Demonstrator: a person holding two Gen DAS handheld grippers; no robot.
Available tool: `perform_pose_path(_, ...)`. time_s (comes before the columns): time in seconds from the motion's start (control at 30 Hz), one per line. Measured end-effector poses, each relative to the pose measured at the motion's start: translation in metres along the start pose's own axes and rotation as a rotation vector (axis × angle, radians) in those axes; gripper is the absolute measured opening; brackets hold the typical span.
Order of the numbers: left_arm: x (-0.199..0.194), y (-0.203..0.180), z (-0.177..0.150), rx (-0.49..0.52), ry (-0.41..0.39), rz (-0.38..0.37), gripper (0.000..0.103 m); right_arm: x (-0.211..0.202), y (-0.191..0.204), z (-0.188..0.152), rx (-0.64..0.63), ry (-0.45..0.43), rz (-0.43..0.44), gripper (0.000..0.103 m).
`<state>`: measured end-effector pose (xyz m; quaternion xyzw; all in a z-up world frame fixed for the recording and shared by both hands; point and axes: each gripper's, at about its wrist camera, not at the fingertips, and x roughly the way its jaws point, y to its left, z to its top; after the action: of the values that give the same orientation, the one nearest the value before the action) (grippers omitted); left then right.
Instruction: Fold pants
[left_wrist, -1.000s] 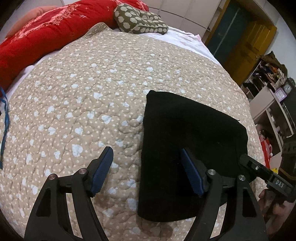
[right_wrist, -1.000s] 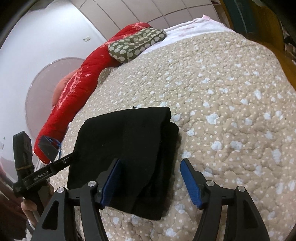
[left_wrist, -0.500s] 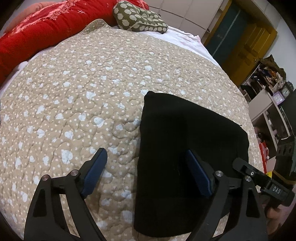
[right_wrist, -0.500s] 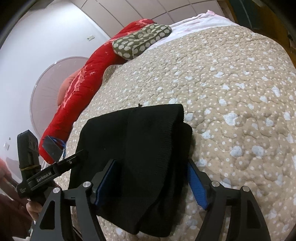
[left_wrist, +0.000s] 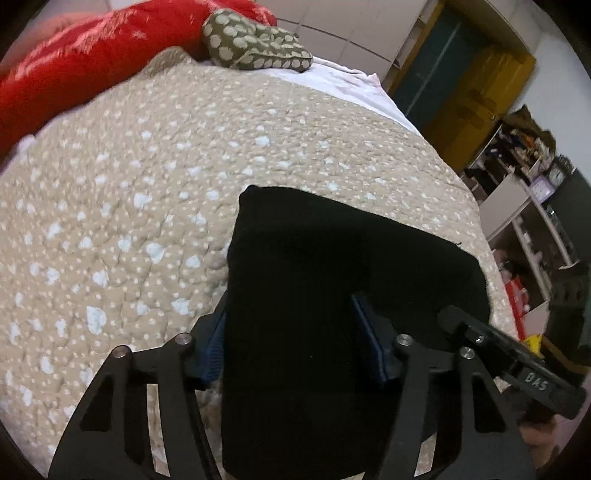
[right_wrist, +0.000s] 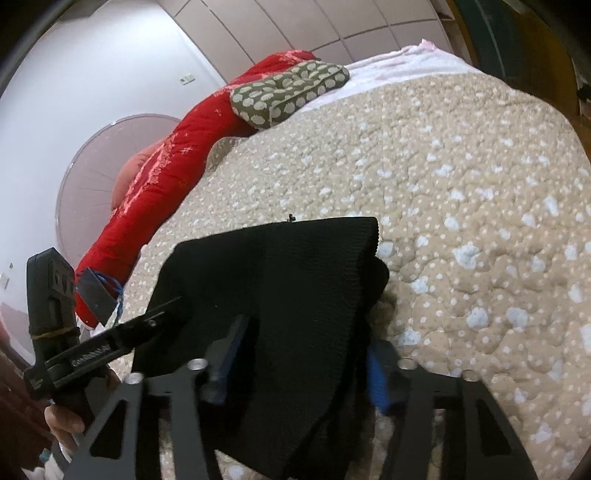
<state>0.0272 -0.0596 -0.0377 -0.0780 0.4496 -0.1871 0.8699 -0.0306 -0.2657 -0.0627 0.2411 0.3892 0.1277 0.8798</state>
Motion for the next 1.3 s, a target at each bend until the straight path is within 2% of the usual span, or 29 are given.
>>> perform_pose_path(0.07,-0.004,-0.003,0.005,0.002,-0.001,-0.003,0.055,-0.008,0.003,0.003,-0.013,-0.014,0.007,0.041)
perform_pose_path(0.17,-0.009,-0.006,0.017,0.003,-0.016,-0.019,0.054,-0.018,0.013,0.012,-0.049,-0.043,0.012,0.04)
perform_pose_path(0.43,-0.015,-0.014,0.059,0.034,-0.076,0.0,0.054,-0.021,0.016,0.054,-0.084,-0.109,0.018,0.039)
perform_pose_path(0.6,0.005,-0.014,0.08,0.043,-0.068,0.017,0.054,-0.006,0.009,0.076,-0.067,-0.121,0.015,0.039)
perform_pose_path(0.77,0.047,-0.005,0.087,0.026,-0.005,0.058,0.054,0.023,-0.01,0.086,-0.023,-0.086,-0.016,0.04)
perform_pose_path(0.83,0.063,-0.001,0.085,0.028,0.019,0.06,0.056,0.041,-0.021,0.086,0.005,-0.041,-0.065,0.044)
perform_pose_path(0.9,0.067,0.005,0.086,0.002,0.017,0.039,0.065,0.054,-0.031,0.083,0.01,0.004,-0.113,0.049)
perform_pose_path(0.97,0.067,0.006,0.089,0.005,0.023,0.038,0.065,0.046,-0.034,0.085,0.014,0.006,-0.103,0.05)
perform_pose_path(1.03,0.067,0.006,0.09,0.014,0.024,0.043,0.065,0.028,-0.029,0.09,-0.018,-0.014,-0.137,0.05)
perform_pose_path(1.1,0.067,0.007,0.092,0.01,0.032,0.036,0.066,0.006,-0.013,0.094,-0.11,-0.079,-0.173,0.048)
perform_pose_path(1.17,0.067,0.01,0.094,-0.009,0.033,0.031,0.069,-0.005,0.003,0.096,-0.191,-0.091,-0.155,0.046)
perform_pose_path(1.23,0.068,0.012,0.093,-0.027,0.036,0.033,0.074,-0.002,0.012,0.098,-0.219,-0.089,-0.116,0.046)
perform_pose_path(1.3,0.069,0.014,0.093,-0.037,0.038,0.031,0.076,0.015,0.015,0.101,-0.22,-0.083,-0.125,0.046)
